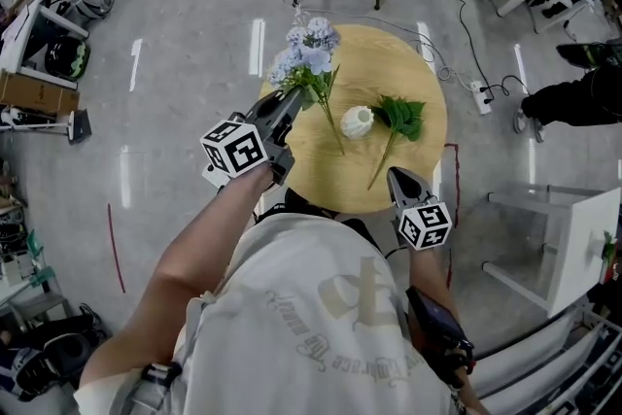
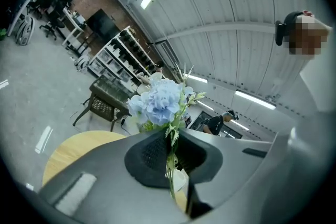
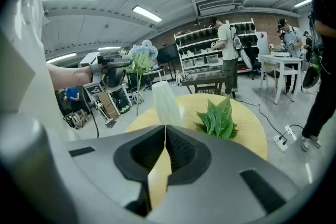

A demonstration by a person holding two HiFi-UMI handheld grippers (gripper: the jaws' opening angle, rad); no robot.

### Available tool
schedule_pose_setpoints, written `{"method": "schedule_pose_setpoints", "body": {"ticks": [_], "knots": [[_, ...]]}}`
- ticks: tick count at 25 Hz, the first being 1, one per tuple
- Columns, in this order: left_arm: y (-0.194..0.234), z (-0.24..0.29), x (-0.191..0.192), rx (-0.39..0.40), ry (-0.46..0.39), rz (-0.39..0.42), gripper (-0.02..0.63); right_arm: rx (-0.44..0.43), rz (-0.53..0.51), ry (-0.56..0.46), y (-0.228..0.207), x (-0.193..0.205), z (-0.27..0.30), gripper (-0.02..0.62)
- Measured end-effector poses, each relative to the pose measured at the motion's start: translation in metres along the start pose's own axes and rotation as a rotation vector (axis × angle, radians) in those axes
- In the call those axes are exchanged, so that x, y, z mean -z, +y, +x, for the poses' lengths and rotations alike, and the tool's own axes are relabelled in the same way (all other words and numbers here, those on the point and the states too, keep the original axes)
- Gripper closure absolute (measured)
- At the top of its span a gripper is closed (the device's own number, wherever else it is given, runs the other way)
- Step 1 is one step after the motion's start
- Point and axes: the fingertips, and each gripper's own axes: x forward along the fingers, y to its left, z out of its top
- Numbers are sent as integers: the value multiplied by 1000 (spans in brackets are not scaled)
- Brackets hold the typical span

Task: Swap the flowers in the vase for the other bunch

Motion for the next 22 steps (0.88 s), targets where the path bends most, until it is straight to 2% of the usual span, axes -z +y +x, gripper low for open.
{"method": "schedule_pose_setpoints", "body": {"ticks": [12, 22], "knots": [[-59, 17, -57, 154, -49, 114, 591, 31, 16, -35, -4, -2, -5, 586], [-97, 45, -76, 268, -43, 222, 591, 78, 33, -48, -7, -1, -15, 586]]}}
